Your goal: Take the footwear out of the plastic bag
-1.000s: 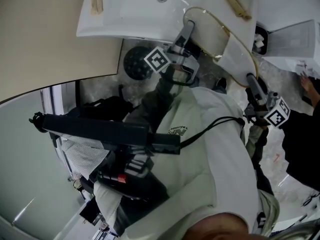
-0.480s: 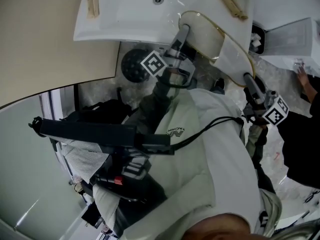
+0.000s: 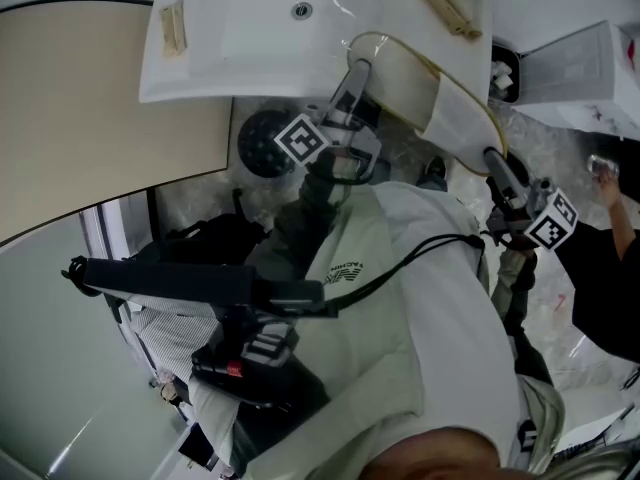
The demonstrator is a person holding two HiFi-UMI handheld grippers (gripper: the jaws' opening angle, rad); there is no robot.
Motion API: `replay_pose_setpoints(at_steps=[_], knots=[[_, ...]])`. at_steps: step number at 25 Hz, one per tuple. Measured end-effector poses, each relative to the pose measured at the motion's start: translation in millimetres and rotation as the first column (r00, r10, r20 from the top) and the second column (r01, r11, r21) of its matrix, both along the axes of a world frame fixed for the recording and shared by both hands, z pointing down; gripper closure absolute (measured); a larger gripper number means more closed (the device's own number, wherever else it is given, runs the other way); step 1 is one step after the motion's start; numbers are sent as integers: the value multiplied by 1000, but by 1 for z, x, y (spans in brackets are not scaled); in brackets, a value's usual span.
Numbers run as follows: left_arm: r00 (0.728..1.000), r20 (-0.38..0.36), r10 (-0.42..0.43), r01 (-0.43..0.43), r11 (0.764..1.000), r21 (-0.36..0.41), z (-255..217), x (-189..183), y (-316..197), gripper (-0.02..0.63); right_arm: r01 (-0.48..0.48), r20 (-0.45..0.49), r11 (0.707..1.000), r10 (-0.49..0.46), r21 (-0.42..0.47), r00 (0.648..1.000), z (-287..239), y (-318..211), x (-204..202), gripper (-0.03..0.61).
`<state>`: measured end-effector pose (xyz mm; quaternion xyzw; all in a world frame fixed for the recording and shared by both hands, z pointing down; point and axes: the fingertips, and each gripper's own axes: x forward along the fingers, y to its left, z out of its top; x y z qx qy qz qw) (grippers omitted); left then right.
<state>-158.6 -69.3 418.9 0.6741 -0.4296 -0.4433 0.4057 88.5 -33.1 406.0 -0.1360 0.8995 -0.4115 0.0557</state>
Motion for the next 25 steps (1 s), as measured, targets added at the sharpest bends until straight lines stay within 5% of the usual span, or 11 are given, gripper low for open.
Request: replay_pose_setpoints(at_steps=[7,11,15,25], knots=[[995,-91,-49,53,998,38,-6,-19,-3,538,-49,37,999,49,-3,998,-6,-2,10,500],[1000,-12,-8,9,998,54,-12,-19,-7,548,-79,58,997,79,-4,995,-9,-1,17,501],[998,-54,-39,41,998,40,-8,-30,-11,599,-107,59,994,107,-3,992,-8,2,17,503],[998,-26,-64,65,998,22,-4,-57,-20,606,-200,83,980,199,13,977,-14,8,40,505]])
